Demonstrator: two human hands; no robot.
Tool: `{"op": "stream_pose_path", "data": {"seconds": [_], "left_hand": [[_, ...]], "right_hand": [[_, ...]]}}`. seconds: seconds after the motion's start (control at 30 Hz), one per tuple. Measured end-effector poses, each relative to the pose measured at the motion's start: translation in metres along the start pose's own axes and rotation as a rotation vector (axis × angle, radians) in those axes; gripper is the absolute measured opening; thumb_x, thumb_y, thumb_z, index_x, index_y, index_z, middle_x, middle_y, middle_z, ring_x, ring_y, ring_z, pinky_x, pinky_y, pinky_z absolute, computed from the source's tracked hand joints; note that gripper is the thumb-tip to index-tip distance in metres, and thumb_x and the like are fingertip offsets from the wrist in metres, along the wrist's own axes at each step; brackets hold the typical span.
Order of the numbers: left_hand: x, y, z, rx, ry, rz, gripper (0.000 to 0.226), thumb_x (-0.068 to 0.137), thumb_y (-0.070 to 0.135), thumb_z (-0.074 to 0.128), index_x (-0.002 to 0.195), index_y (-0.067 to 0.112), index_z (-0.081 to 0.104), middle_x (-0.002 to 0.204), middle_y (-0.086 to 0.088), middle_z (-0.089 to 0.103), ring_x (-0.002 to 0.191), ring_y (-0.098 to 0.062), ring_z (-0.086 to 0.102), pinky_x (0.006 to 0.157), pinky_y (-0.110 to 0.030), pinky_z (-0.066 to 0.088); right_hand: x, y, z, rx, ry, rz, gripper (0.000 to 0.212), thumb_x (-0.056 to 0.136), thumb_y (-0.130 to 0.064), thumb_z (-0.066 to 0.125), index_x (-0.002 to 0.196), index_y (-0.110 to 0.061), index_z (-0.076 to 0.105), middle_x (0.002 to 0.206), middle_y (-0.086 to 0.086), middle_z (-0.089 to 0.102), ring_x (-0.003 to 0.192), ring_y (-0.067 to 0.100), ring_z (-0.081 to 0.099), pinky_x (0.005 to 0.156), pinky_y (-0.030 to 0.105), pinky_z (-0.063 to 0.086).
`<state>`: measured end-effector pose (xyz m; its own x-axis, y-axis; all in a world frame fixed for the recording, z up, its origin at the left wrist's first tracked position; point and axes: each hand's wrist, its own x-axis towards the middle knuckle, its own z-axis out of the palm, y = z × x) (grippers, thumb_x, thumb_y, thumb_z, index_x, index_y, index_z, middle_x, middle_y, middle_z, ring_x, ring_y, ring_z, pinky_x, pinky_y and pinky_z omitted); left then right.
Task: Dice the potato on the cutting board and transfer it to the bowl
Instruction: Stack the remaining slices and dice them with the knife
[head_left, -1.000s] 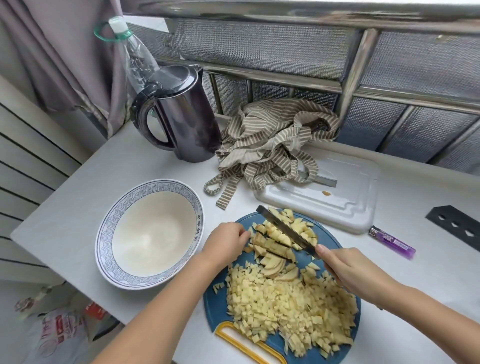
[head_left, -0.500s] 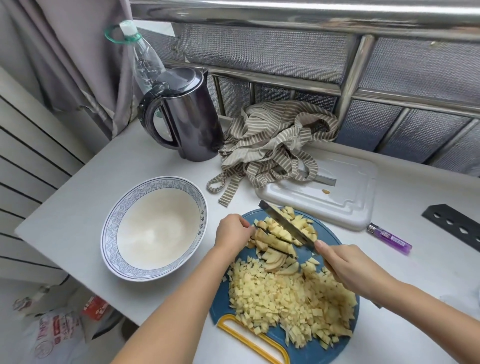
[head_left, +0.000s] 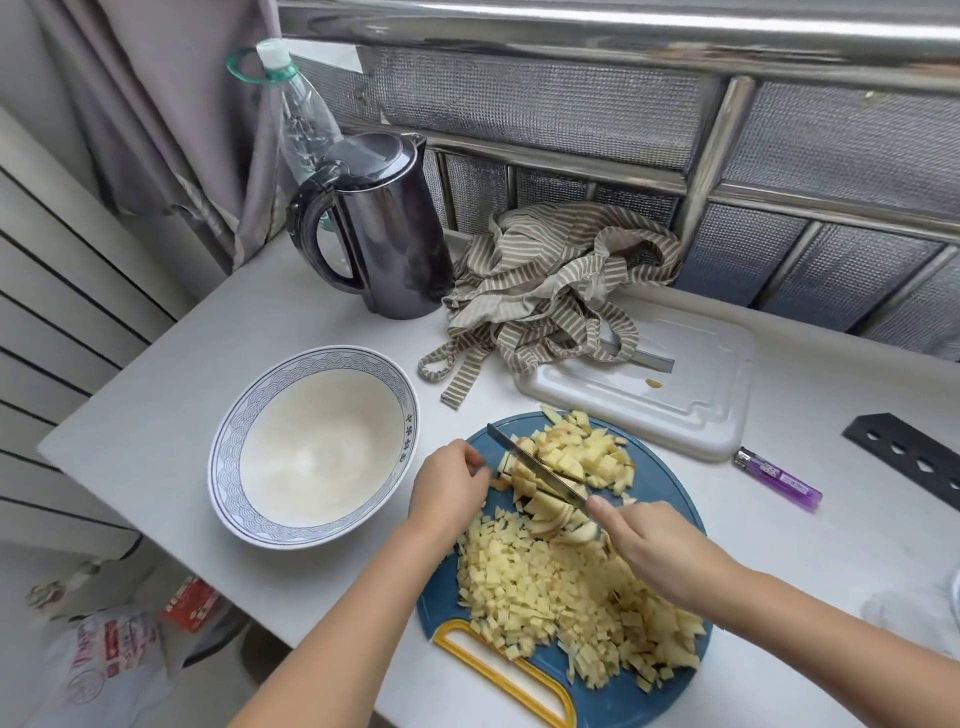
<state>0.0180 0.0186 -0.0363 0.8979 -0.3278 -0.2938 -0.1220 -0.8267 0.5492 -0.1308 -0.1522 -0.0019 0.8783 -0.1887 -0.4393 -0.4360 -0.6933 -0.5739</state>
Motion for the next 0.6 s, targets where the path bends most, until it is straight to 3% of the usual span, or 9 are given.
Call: {"op": "stream_pose_path", "data": {"seconds": [0.07, 0.23, 0.33, 0.43, 0.6], "left_hand": [[-0.005, 0.0, 0.0, -0.008, -0.063, -0.006, 0.012, 0.089, 0.026, 0.063, 0.092, 0.015, 0.061, 0.091, 0.0, 0.066, 0.086, -0.018, 0.06, 0.073, -0.03, 0.046], [-0.009, 0.001, 0.001, -0.008, -0.259, -0.027, 0.038, 0.082, 0.044, 0.07, 0.066, 0.012, 0.056, 0.065, -0.004, 0.055, 0.063, -0.016, 0.047, 0.056, -0.029, 0.033], [-0.01, 0.004, 0.001, -0.129, -0.389, -0.077, 0.041, 0.084, 0.045, 0.068, 0.059, 0.014, 0.063, 0.046, 0.008, 0.053, 0.045, -0.002, 0.045, 0.046, -0.015, 0.033], [-0.013, 0.012, 0.007, -0.235, -0.509, -0.128, 0.026, 0.085, 0.036, 0.07, 0.072, 0.014, 0.07, 0.048, 0.009, 0.06, 0.04, 0.004, 0.048, 0.044, -0.007, 0.035], [-0.01, 0.016, 0.012, -0.436, -0.587, -0.287, 0.026, 0.083, 0.019, 0.076, 0.095, -0.004, 0.07, 0.071, -0.01, 0.069, 0.048, -0.009, 0.057, 0.05, -0.018, 0.047]], "right_hand": [[0.001, -0.003, 0.003, 0.007, -0.017, -0.007, 0.057, 0.098, -0.056, 0.021, 0.062, -0.013, 0.032, 0.058, 0.003, 0.036, 0.049, 0.012, 0.031, 0.051, 0.021, 0.029], [0.003, 0.002, 0.002, -0.022, -0.051, -0.013, 0.058, 0.094, -0.061, 0.02, 0.064, -0.013, 0.033, 0.061, 0.003, 0.035, 0.053, 0.014, 0.031, 0.054, 0.024, 0.032], [0.004, 0.007, -0.001, -0.035, -0.084, -0.018, 0.06, 0.087, -0.067, 0.017, 0.064, -0.014, 0.032, 0.061, 0.002, 0.033, 0.053, 0.013, 0.029, 0.054, 0.025, 0.029], [0.006, 0.012, -0.002, -0.049, -0.109, -0.033, 0.063, 0.082, -0.072, 0.015, 0.065, -0.014, 0.033, 0.063, 0.002, 0.032, 0.055, 0.013, 0.028, 0.055, 0.026, 0.026], [0.012, 0.017, -0.002, -0.08, -0.142, -0.043, 0.06, 0.084, -0.07, 0.015, 0.066, -0.014, 0.031, 0.063, 0.002, 0.031, 0.056, 0.013, 0.027, 0.056, 0.027, 0.027]]}}
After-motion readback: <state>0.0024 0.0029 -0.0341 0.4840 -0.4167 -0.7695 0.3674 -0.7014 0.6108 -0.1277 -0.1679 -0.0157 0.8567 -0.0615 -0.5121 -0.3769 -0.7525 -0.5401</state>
